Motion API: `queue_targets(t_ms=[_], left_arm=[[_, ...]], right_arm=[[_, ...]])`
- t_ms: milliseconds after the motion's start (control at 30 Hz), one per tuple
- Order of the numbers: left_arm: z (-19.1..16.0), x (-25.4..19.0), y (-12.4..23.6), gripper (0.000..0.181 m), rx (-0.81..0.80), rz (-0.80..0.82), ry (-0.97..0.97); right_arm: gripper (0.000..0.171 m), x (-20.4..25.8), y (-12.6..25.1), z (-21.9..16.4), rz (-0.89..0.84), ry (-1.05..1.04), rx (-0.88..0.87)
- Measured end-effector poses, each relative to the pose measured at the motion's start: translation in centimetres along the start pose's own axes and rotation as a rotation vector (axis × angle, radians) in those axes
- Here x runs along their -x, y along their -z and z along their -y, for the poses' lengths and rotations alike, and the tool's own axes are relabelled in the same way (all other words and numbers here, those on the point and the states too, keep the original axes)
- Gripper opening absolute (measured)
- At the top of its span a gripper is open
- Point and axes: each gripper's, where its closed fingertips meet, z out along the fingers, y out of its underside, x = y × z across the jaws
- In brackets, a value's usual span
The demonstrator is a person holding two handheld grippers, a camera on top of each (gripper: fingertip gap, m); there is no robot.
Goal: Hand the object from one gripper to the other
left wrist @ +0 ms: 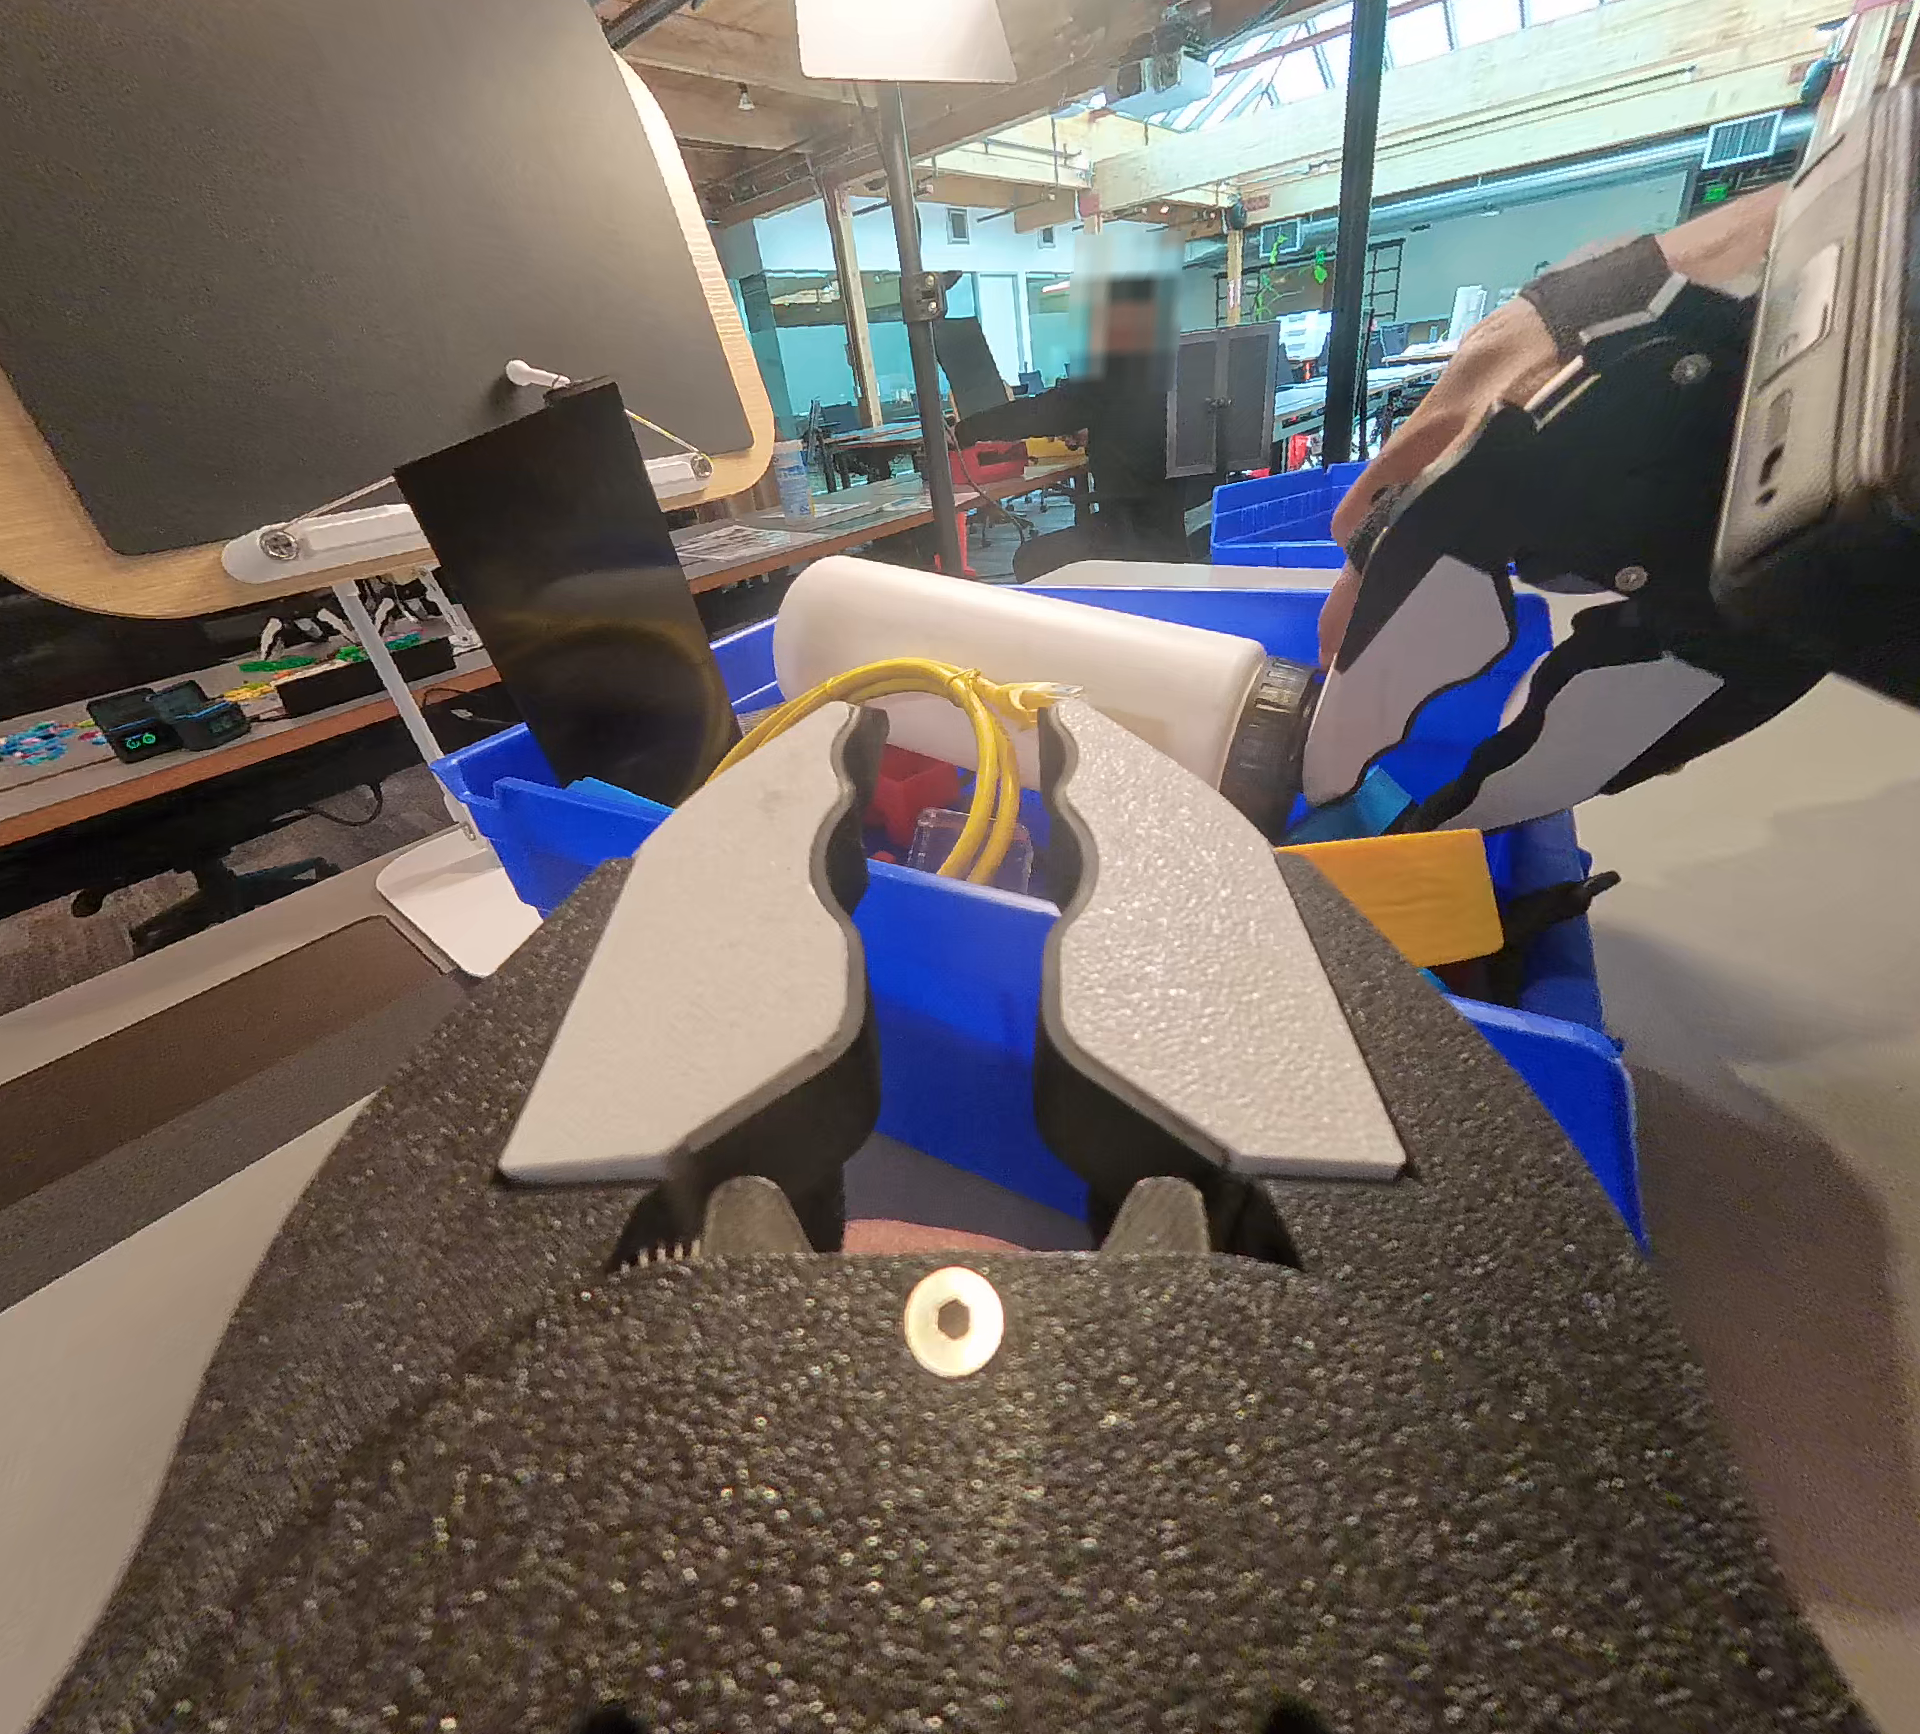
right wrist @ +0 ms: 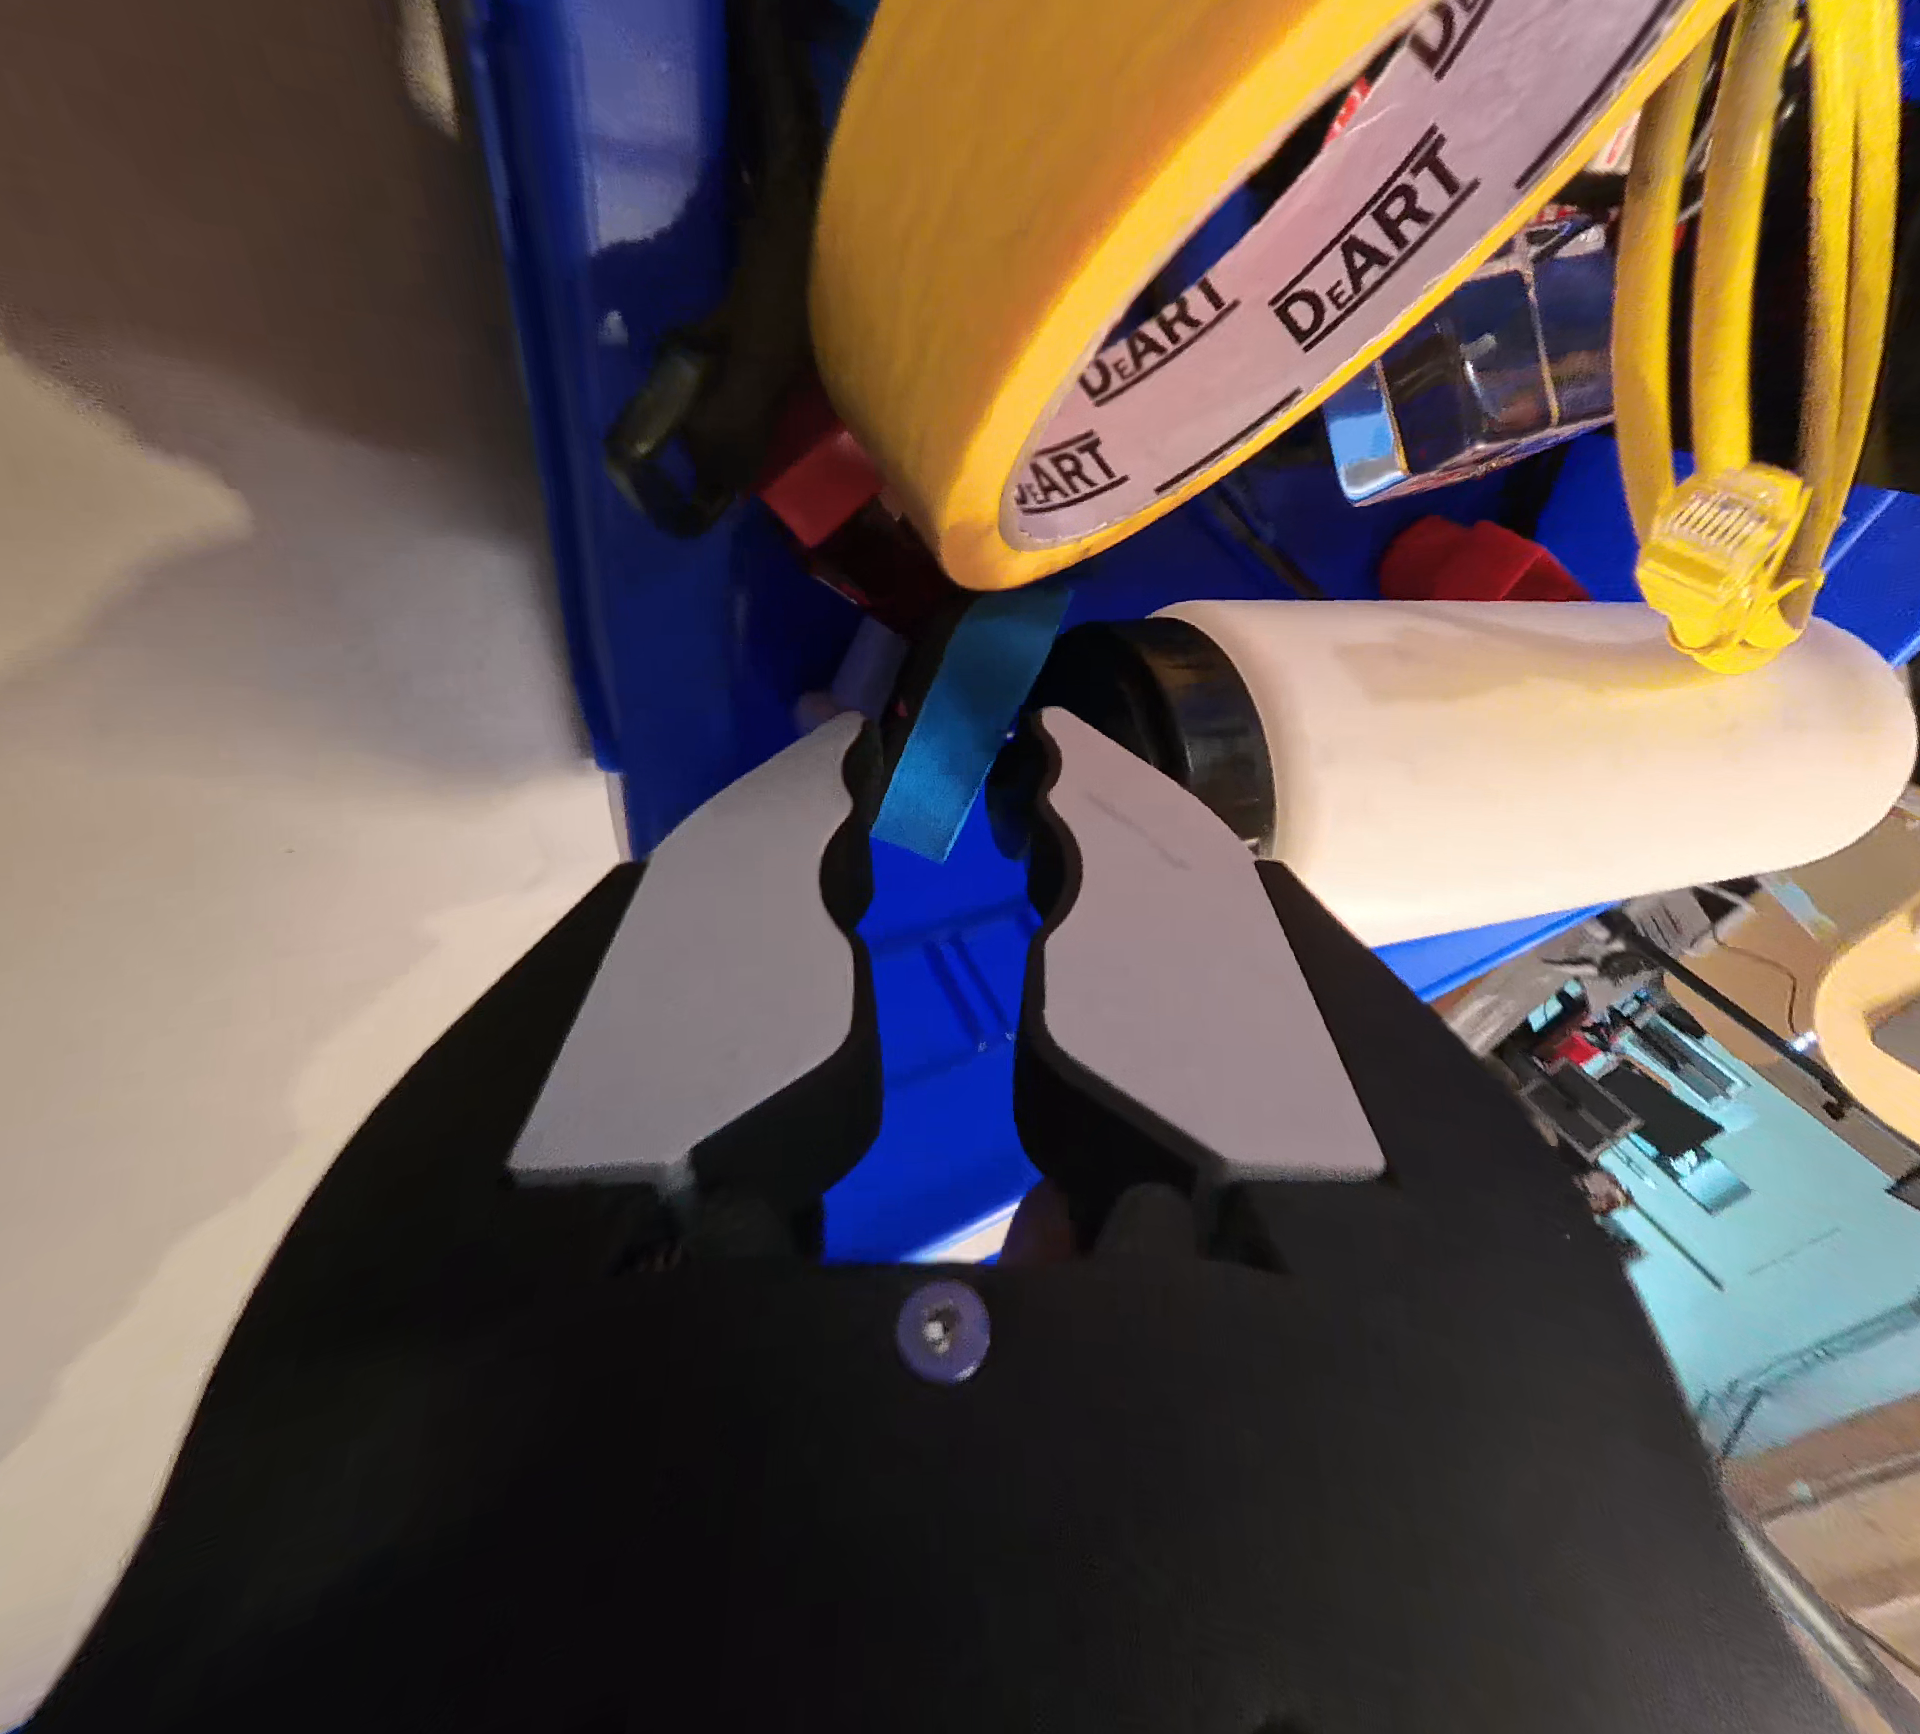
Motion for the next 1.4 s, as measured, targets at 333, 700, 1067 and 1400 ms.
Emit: queue_targets(t_ms=[333, 700, 1067, 1400], left_arm=[[0.1, 0.1, 0.0, 0.031, 0.013, 0.013, -0.008], [0.6, 0.9, 0.2, 0.031, 0.001, 0.032, -0.009], [3.5, -4.0, 1.4, 0.031, -0.005, -0.058, -0.221], [2.7, -17.9, 4.0, 0.041, 0.097, -0.438, -0.117]], right_arm=[[0.023, 0.1, -0.2, 0.0, 0.058, -0.062, -0.008], [0.022, -0.1, 4.1, -0.4, 0.109, -0.188, -0.247], [0.022, 1.2, 7.1, -0.4, -0.013, -0.448, -0.633], [0.022, 6.4, 12.8, 1.0, -0.087, -0.404, -1.237]])
